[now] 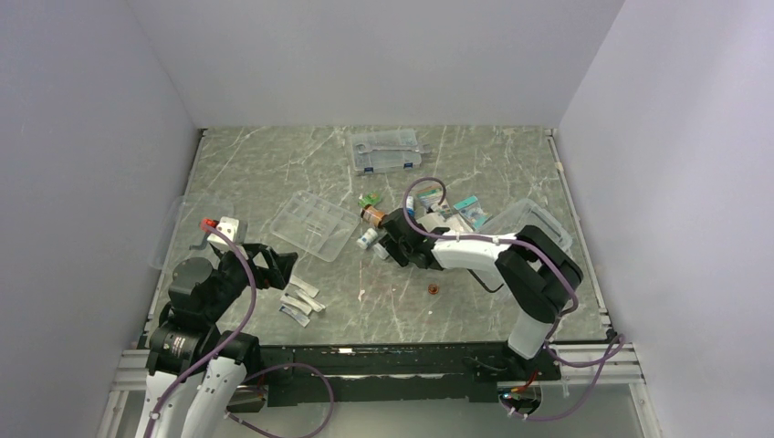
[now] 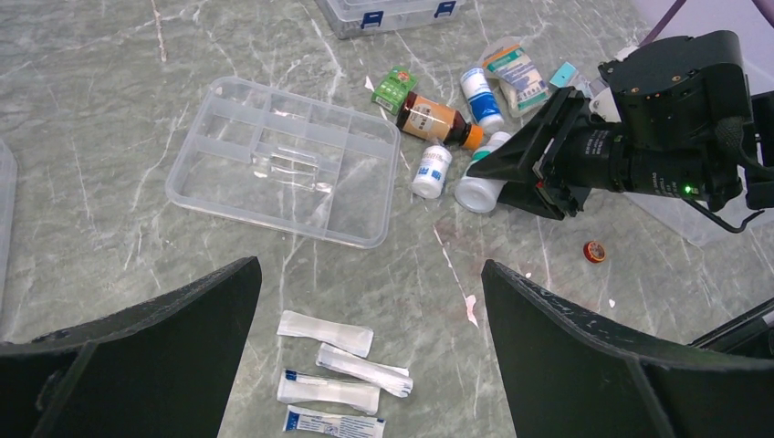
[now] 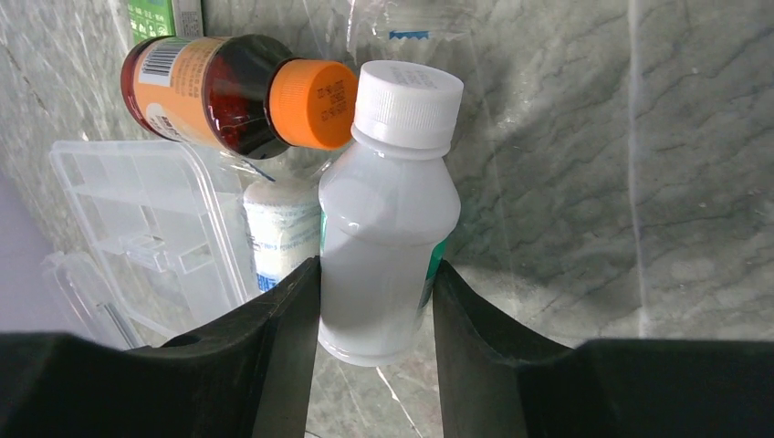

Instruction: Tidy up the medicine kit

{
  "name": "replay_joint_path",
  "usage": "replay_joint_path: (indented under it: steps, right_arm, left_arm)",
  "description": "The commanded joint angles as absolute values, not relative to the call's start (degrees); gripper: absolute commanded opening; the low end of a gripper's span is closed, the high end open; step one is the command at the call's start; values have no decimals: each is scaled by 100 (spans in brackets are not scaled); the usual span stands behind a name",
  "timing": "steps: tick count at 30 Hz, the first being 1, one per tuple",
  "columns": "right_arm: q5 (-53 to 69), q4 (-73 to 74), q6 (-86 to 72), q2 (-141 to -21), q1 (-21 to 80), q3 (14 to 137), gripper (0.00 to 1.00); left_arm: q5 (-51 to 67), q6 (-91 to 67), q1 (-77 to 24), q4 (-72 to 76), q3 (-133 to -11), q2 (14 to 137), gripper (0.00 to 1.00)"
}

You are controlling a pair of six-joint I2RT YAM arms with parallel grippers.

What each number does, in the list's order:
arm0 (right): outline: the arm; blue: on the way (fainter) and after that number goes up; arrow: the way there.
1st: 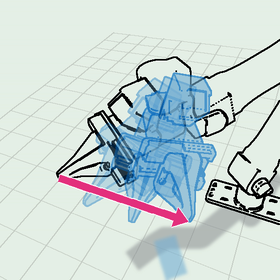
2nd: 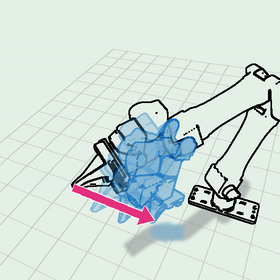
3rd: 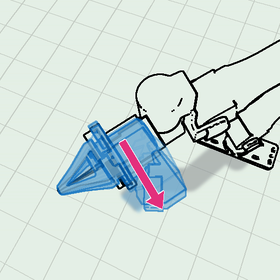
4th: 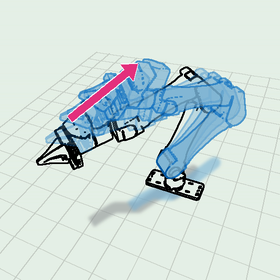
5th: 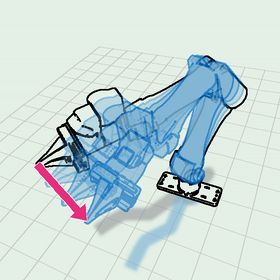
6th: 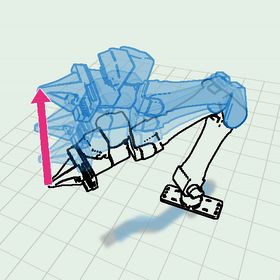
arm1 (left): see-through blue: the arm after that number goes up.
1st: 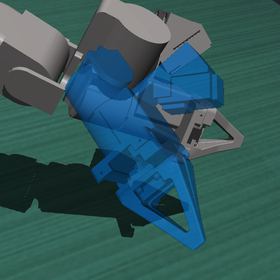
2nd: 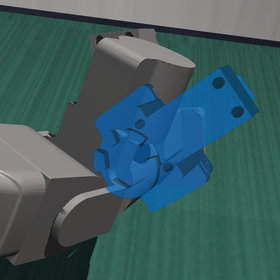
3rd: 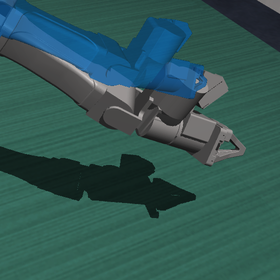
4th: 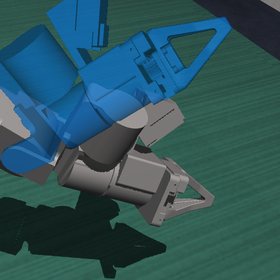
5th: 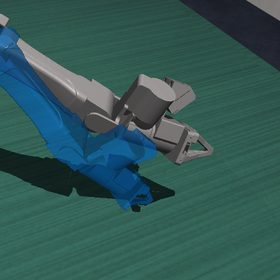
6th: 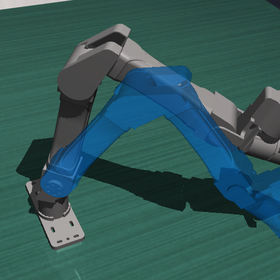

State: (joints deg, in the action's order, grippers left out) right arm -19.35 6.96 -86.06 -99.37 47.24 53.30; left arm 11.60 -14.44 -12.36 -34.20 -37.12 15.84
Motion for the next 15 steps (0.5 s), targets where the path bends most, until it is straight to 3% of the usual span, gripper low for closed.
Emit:
replay_joint_path:
  steps: [1,7,15]
  right_arm:
    - [-2211,793,-8546,-9585,4737,5206,22]
    - [-2076,769,-7745,-9274,4741,5187,8]
    - [-1650,965,-5932,-8829,4751,5499,0]
  left_arm:
    - [1073,-1499,-1257,-3348,-3842,1600,99]
    - [1054,-1510,-1266,-3349,-3841,1600,99]
    - [1074,-1505,-1266,-3340,-3841,1608,99]
